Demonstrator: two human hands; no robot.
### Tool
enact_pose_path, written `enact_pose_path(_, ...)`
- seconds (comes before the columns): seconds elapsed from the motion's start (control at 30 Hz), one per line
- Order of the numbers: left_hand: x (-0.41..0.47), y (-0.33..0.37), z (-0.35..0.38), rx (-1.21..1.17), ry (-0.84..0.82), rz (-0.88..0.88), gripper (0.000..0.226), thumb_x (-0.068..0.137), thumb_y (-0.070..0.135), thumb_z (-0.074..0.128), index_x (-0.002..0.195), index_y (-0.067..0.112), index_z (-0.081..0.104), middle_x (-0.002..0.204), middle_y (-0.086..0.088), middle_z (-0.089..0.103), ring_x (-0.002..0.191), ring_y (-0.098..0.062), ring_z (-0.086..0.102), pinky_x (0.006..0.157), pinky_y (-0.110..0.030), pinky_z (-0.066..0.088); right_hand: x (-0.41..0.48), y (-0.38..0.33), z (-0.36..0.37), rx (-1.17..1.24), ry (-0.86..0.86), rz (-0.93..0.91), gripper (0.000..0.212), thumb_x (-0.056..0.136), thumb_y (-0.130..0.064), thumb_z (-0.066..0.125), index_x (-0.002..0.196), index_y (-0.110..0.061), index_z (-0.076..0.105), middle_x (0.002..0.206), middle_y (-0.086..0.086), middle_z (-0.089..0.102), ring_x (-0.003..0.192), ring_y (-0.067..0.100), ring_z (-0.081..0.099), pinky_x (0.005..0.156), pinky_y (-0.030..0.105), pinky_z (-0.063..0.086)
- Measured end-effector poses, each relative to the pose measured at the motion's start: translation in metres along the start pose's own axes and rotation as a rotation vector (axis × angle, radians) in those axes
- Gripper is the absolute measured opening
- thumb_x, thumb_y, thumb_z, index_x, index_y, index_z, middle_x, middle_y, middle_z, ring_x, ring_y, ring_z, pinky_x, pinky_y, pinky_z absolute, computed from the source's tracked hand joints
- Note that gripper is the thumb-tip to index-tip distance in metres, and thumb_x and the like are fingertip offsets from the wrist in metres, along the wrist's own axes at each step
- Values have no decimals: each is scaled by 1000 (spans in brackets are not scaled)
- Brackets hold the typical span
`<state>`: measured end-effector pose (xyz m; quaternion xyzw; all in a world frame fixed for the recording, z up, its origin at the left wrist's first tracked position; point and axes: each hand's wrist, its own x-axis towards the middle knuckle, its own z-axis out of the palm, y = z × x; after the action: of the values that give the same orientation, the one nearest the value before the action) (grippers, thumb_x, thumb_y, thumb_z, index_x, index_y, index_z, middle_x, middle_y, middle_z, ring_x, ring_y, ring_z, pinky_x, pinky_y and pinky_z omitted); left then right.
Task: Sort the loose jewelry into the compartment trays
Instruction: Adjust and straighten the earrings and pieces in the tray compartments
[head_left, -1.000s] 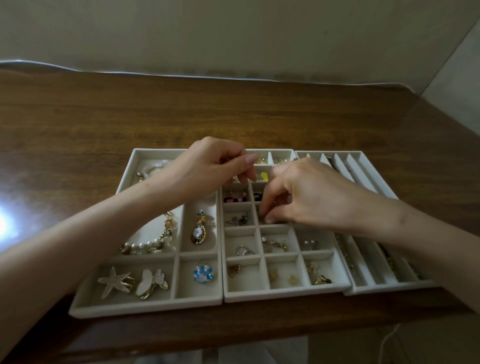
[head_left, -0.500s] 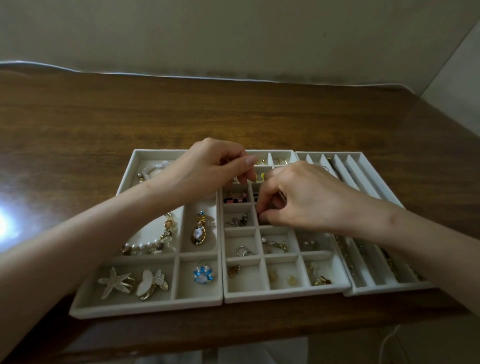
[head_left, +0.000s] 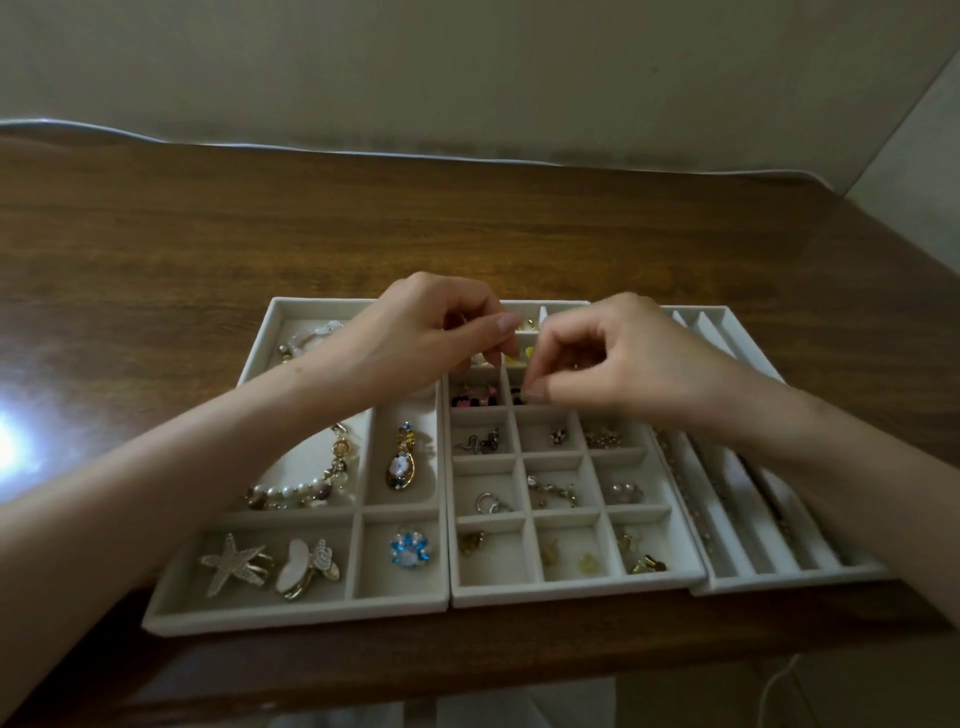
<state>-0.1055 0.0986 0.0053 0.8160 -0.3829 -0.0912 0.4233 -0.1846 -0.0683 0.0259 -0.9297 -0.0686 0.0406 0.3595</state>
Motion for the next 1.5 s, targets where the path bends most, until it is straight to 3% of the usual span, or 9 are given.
enact_pose_path(0.1, -1, 3, 0, 9, -39, 8, 4, 86, 23, 61, 87, 24, 65, 76, 12, 61, 66, 3, 56, 59, -13, 45, 1, 3, -8, 304, 5, 109, 10, 79, -14, 70, 71, -20, 69, 62, -9, 64, 56, -2, 55, 51, 11, 40)
enact_pose_path(0.17, -2, 6, 0, 15, -78, 19, 11, 82, 17, 66, 86, 27, 62, 74, 14, 59, 63, 7, 55, 57, -7, 41, 1, 4, -10, 438, -2, 188, 3, 71, -17, 72, 71, -19, 69, 57, -9, 58, 49, 2, 45, 45, 11, 35)
enact_pose_path(0.23, -4, 9, 2, 18, -101, 35, 14, 78, 19, 69, 82, 28, 61, 68, 16, 58, 59, 9, 54, 54, -5, 40, 1, 4, -10, 516, -10, 232, 17, 59, -25, 72, 72, -16, 69, 58, -7, 56, 49, 3, 40, 47, 12, 32)
enact_pose_path(0.3, -5, 12, 4, 14, -101, 44, 11, 76, 22, 71, 82, 23, 63, 65, 15, 57, 55, 9, 53, 51, -5, 38, 1, 5, -9, 527, -3, 253, 21, 56, -27, 70, 74, -15, 69, 58, -7, 56, 50, 3, 40, 49, 14, 32)
enact_pose_path(0.43, -5, 11, 5, 35, -23, 60, 14, 74, 31, 71, 79, 19, 66, 64, 11, 60, 51, 4, 52, 49, -7, 36, 3, 7, -5, 536, 16, 272, 2, 75, -17, 69, 76, -16, 70, 61, -5, 55, 53, 5, 39, 48, 14, 32)
enact_pose_path(0.5, -6, 10, 5, 63, 17, 62, 15, 73, 33, 71, 77, 21, 66, 66, 8, 62, 53, 2, 53, 49, -8, 37, 4, 9, -3, 552, 29, 281, 3, 78, -18, 68, 77, -16, 71, 62, -4, 56, 55, 7, 39, 48, 13, 33)
enact_pose_path(0.9, -5, 7, 7, 202, 195, 173, 17, 73, 36, 73, 73, 22, 63, 69, 15, 57, 65, -3, 53, 55, -11, 38, -1, 14, -4, 614, 49, 175, 17, 64, -17, 73, 80, -16, 76, 73, 0, 68, 61, 6, 55, 56, 21, 42)
enact_pose_path(1.1, -4, 4, 7, 248, 221, 228, 29, 69, 52, 54, 77, 26, 63, 78, 17, 60, 65, -7, 57, 54, -17, 41, -1, 12, -1, 553, 120, 124, 11, 68, -14, 74, 79, -15, 75, 74, -1, 70, 66, 8, 59, 59, 22, 47)
enact_pose_path(1.5, -5, 2, 8, 265, 261, 339, 22, 76, 41, 63, 89, 23, 62, 84, 15, 60, 65, -4, 55, 56, -15, 39, -1, 10, 0, 607, 145, 184, 21, 63, -20, 75, 81, -9, 74, 78, 4, 72, 65, 10, 59, 54, 20, 46)
